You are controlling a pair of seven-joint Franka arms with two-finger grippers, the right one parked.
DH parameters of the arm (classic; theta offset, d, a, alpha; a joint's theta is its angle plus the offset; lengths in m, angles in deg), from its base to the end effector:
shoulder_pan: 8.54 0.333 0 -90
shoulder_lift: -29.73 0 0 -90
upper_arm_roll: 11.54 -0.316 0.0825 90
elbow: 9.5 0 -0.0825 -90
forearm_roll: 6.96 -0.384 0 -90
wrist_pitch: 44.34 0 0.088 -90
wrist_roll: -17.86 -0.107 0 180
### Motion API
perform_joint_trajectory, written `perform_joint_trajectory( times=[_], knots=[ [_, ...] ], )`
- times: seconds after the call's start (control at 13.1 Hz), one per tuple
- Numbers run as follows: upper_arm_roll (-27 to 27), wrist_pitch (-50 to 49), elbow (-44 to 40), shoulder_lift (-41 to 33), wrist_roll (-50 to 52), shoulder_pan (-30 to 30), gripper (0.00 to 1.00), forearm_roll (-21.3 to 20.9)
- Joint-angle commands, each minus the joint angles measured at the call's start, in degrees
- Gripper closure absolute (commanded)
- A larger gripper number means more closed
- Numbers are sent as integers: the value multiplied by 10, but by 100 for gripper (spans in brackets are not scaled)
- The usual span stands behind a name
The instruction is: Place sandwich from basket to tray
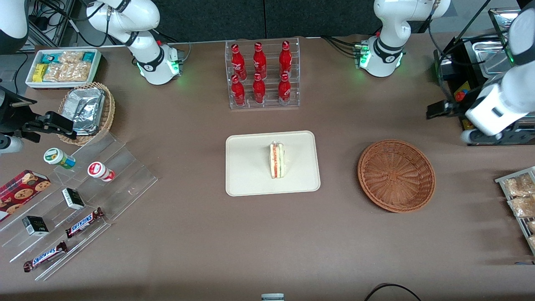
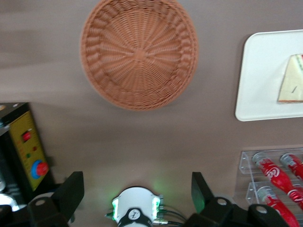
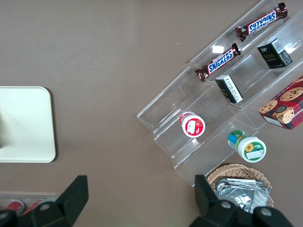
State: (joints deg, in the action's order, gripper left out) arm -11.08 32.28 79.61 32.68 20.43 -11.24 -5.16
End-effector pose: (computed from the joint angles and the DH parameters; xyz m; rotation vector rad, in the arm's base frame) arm 0.5407 -0.0337 0.5865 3.0947 -0.0208 -0.4215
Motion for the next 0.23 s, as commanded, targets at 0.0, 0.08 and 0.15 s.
perform_joint_trajectory(
  times=[0.0,0.08,0.15],
  knots=[
    [11,-21,6,-29,-9,15,0,-25],
    [11,-21,6,-31,-12,25,0,-26],
    [11,-21,6,-31,-20,27,0,-26]
  ],
)
